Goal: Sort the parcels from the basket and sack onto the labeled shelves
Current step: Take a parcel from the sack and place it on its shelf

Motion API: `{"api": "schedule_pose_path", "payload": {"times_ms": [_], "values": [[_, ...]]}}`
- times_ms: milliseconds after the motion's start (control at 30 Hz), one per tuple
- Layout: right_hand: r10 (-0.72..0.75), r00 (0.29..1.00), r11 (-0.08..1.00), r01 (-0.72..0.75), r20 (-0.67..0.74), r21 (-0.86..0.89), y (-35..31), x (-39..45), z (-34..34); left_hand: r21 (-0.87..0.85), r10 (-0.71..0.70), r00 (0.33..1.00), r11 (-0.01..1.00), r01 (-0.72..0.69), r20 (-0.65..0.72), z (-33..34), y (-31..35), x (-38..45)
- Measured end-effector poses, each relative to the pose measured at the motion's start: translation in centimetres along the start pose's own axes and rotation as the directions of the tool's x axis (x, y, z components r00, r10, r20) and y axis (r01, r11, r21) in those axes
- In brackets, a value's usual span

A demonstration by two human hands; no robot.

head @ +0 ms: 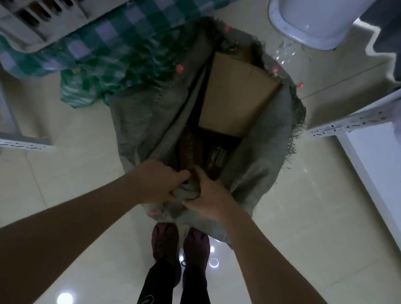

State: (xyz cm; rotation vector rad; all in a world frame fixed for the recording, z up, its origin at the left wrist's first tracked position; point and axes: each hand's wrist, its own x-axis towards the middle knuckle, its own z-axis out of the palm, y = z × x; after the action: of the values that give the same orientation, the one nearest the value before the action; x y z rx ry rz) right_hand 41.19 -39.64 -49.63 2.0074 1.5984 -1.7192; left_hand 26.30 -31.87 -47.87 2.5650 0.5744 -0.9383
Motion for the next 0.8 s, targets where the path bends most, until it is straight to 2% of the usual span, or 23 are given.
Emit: {"api": "schedule_pose_path", "payload": {"times_ms": [33,100,133,200,233,267,333,367,433,533,600,667,733,800], "values": [[-0.001,0.999,0.999,-0.001,0.039,0.038,-0.8,0.1,0.3,-0.058,-0.035,0.999,0.998,0.036,0.005,0.4,-1.2,-1.1],[-0.058,0.996,0.998,0.06,0.064,-0.034,-2.5,-0.2,1.0,-0.103,-0.021,0.995,0.995,0.01,-0.097,1.3,-4.0,-2.9],[-0.099,0.993,0.99,0.105,0.065,-0.09,-3.1,-0.6,1.3,-0.024,-0.014,0.998,1.0,0.012,-0.068,1.3,-5.1,-3.7],[-0.167,0.983,0.968,0.177,0.072,-0.179,-3.8,-1.2,1.8,0.269,-0.05,0.984,0.963,0.001,0.174,1.3,-6.7,-4.1],[-0.179,0.98,0.956,0.193,0.083,-0.222,-3.9,-1.6,1.9,0.338,-0.04,0.982,0.941,-0.025,0.185,1.0,-7.0,-4.1],[-0.179,0.98,0.947,0.196,0.09,-0.256,-3.6,-2.1,1.9,0.389,-0.009,0.988,0.92,-0.053,0.157,0.6,-7.3,-4.0],[-0.15,0.983,0.95,0.172,0.102,-0.26,-2.5,-3.1,1.6,0.39,0.098,0.994,0.918,-0.068,-0.056,0.9,-8.3,-3.4],[-0.128,0.987,0.958,0.149,0.098,-0.245,-1.7,-3.7,1.4,0.371,0.096,0.984,0.928,-0.034,-0.149,1.1,-8.4,-2.9],[-0.053,0.998,0.979,0.058,0.031,-0.197,0.2,-4.4,1.0,0.266,0.026,0.992,0.964,0.008,-0.124,-0.4,-7.5,-3.0],[0.139,0.984,0.98,-0.153,-0.113,-0.128,2.0,-4.8,0.5,0.141,-0.136,0.985,0.983,0.12,0.104,-0.9,-5.5,-2.9],[0.197,0.969,0.947,-0.228,-0.149,-0.228,2.2,-4.5,0.8,0.068,-0.124,0.966,0.991,0.111,0.225,-0.2,-4.0,-3.5],[0.205,0.963,0.871,-0.261,-0.175,-0.415,1.6,-3.9,1.5,0.004,-0.136,0.925,0.99,0.144,0.355,1.0,-2.6,-4.3],[0.216,0.97,0.787,-0.241,-0.111,-0.568,1.4,-3.0,2.5,-0.013,-0.137,0.919,0.988,0.152,0.369,2.0,-1.6,-4.7],[0.17,0.983,0.83,-0.105,0.069,-0.547,0.8,-2.1,3.4,-0.074,-0.096,0.938,0.989,0.128,0.333,2.4,-0.8,-4.7]]}}
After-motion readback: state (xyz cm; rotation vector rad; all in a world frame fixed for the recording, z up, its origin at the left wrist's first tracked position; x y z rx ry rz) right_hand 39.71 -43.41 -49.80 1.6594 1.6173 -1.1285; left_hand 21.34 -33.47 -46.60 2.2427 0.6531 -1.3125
